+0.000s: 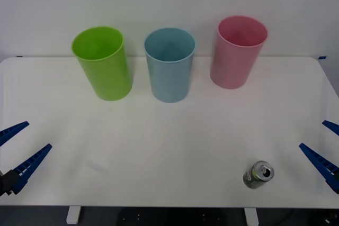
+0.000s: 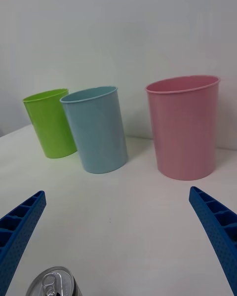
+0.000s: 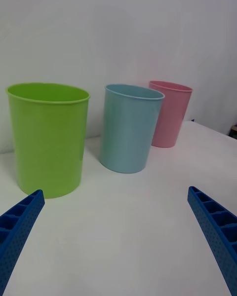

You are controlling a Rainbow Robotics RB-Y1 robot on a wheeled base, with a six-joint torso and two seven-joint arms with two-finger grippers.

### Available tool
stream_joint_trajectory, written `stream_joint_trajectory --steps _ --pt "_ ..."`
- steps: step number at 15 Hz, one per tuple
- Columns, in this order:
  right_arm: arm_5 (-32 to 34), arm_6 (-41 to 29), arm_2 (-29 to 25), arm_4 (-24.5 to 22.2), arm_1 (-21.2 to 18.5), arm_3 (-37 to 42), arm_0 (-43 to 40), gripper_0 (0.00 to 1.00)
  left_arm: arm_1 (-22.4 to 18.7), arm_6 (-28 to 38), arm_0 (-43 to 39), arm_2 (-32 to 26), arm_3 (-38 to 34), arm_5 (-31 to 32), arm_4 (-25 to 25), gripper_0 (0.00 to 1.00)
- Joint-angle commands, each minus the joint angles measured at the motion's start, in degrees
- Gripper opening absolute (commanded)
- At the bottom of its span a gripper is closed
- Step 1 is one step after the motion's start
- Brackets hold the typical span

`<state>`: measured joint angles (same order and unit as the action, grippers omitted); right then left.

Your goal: Grasp the object on the table and drop it into the matching bin: aluminum can to the light blue bin, PET bottle to the pink bin.

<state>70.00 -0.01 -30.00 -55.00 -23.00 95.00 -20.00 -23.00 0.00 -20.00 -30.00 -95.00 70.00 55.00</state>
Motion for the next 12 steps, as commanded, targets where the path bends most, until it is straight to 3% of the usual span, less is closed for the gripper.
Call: stream_joint_trajectory --steps 1,3,12 --pt "0.0 0.01 0.0 0.0 0.0 0.0 0.0 1.0 0.0 0.0 0.0 0.0 0.0 0.0 0.0 1.0" --pt "-0.04 0.01 0.38 -0.11 0.94 0.27 -0.65 1.0 0.0 0.0 0.0 0.0 0.0 0.0 0.0 1.0" --pt "1.19 2.29 2.4 2.44 -3.89 1.68 -6.72 1.0 0.0 0.0 0.0 0.0 0.0 0.0 0.0 1.0"
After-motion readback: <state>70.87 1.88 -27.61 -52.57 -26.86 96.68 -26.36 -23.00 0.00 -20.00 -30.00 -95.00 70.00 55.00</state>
